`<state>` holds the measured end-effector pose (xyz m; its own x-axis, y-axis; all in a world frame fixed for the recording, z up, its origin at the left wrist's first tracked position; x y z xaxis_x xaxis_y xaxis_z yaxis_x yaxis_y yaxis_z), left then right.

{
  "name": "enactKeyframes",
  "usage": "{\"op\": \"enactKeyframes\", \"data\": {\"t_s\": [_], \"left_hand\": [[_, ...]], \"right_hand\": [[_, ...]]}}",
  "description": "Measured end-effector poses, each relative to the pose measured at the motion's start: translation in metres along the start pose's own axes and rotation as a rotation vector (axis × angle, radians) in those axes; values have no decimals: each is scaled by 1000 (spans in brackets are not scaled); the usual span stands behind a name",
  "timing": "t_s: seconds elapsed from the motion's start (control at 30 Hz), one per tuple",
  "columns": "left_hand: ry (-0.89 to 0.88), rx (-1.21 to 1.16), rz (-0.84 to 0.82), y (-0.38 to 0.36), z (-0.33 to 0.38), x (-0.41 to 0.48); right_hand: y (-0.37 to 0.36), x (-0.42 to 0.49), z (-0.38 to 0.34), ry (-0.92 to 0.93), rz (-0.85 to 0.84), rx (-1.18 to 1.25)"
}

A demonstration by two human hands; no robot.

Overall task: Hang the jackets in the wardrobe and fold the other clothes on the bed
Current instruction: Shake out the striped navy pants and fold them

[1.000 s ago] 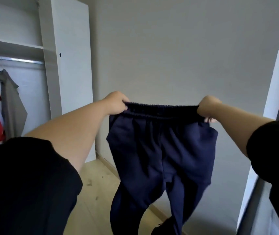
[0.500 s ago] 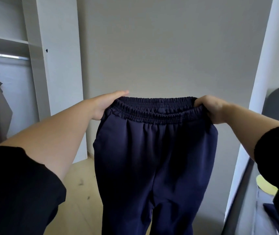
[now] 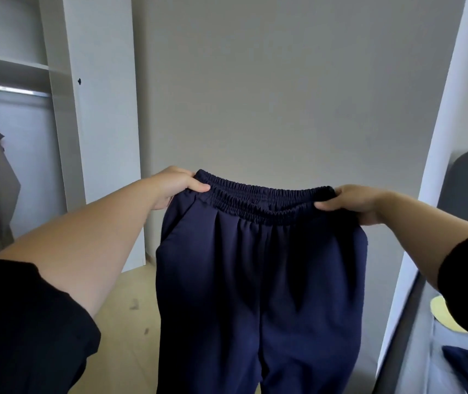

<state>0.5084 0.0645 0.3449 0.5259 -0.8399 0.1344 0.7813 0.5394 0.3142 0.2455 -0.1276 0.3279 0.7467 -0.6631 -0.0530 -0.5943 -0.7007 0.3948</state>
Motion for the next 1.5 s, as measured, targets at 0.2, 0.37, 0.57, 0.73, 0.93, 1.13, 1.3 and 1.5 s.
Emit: {"op": "enactKeyframes", "data": {"t_s": [0.2,0.37,0.57,0.73,0.93,1.13,1.3,1.5], "left_hand": [[-306,221,500,-19,67,2],[-400,90,390,-50,101,-1],[-366,-165,42,-76,94,-11],[-373,-127,-168,-89,92,-19],[-436,169,-166,-85,96,-16],[-322,13,-50,-65,67,2],[-160,-246,-306,-85,45,11],[-222,-155,51,-62,93,58]], "right_hand": [[11,1,-70,264,699,147],[-30,-5,-108,436,501,108],[-44,-15,-100,515,317,186],[-52,-20,-94,556,171,122],[-41,-20,-82,575,443,-28],[-41,-7,-66,480,328,383],[-45,6,-79,476,121,512],[-17,37,-104,343,91,453]]}}
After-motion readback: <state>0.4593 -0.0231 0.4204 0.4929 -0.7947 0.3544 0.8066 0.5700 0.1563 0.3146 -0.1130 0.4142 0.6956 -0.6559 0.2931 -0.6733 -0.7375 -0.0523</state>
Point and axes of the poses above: each hand's wrist, its own x-axis towards the middle knuckle, its own y-axis out of the back of the hand, z = x × y, the point moved 7 cm from there along x, towards the middle knuckle, and after that the axes turned 1 degree about z, right-handed, at the moved point
